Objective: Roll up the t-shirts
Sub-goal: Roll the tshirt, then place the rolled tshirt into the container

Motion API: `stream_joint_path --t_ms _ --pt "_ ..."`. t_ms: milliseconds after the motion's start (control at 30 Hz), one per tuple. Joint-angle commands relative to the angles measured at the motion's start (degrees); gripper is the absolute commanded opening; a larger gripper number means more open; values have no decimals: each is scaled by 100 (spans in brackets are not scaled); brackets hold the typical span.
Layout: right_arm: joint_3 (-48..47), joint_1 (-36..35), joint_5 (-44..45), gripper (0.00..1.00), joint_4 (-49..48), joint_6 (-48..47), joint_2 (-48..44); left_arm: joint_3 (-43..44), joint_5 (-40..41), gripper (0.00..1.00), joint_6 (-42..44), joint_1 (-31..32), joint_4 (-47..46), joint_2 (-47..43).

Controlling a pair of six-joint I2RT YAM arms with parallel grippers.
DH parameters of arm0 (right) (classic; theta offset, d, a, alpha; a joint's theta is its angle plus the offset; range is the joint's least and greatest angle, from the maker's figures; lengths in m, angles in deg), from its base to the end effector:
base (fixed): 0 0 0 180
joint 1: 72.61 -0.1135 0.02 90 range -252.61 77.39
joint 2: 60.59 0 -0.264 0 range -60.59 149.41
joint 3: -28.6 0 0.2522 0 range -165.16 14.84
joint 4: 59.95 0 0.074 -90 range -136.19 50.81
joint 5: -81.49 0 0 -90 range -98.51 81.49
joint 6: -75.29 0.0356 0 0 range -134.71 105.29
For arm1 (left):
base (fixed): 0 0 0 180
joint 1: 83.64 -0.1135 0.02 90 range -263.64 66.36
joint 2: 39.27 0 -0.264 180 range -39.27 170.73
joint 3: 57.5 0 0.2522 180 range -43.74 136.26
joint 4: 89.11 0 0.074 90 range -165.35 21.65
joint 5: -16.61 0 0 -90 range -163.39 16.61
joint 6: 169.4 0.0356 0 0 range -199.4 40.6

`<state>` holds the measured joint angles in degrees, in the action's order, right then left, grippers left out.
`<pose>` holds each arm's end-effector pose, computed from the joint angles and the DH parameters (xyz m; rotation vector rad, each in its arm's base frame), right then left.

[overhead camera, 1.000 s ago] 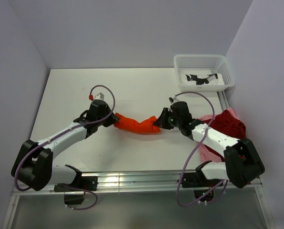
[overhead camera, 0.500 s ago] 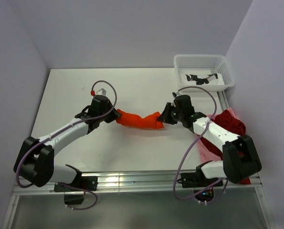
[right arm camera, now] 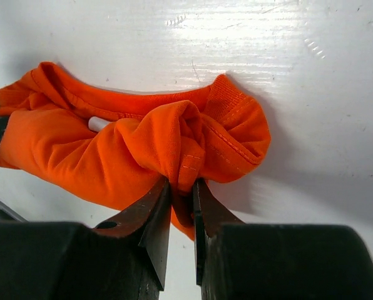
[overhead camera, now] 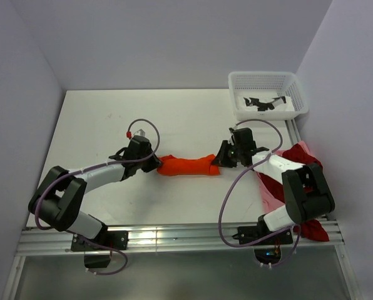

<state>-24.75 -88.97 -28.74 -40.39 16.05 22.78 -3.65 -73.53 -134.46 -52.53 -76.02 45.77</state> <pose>0.2628 0.0900 0.1678 0.1517 2.5216 0.7831 0.2494 -0.1506 0.1694 -0.5106 2.4136 -0.7126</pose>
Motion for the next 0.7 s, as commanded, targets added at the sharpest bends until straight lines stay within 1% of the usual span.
stream_joint_path --t_ms 0,67,100,167,200,267,300,400,467,600,667 --pt "4 133 -113 0 -317 -403 -14 33 -126 10 -22 35 -417 -48" --pt "-4 168 -130 0 -308 -483 12 25 -222 20 14 35 -478 -83" --pt "-13 177 -157 0 -308 -518 21 25 -249 29 40 26 -470 -92" --pt "-40 203 -174 0 -256 -598 47 77 -267 38 84 18 -356 -110" --pt "-48 221 -174 0 -255 -624 82 86 -267 46 110 9 -312 -127" --pt "-57 230 -192 0 -264 -642 118 95 -311 52 154 -44 -250 -215" --pt "-40 230 -209 0 -273 -642 135 95 -302 58 198 -61 -154 -250" --pt "-40 230 -262 0 -317 -633 188 86 -477 65 321 -184 13 -400" --pt "-48 230 -297 0 -343 -651 232 16 -635 66 400 -342 23 -470" --pt "-48 247 -341 0 -361 -659 241 -353 -1460 67 541 -702 -407 -497" --pt "-57 247 -376 0 -369 -668 267 -554 -1716 66 558 -878 -715 -426"
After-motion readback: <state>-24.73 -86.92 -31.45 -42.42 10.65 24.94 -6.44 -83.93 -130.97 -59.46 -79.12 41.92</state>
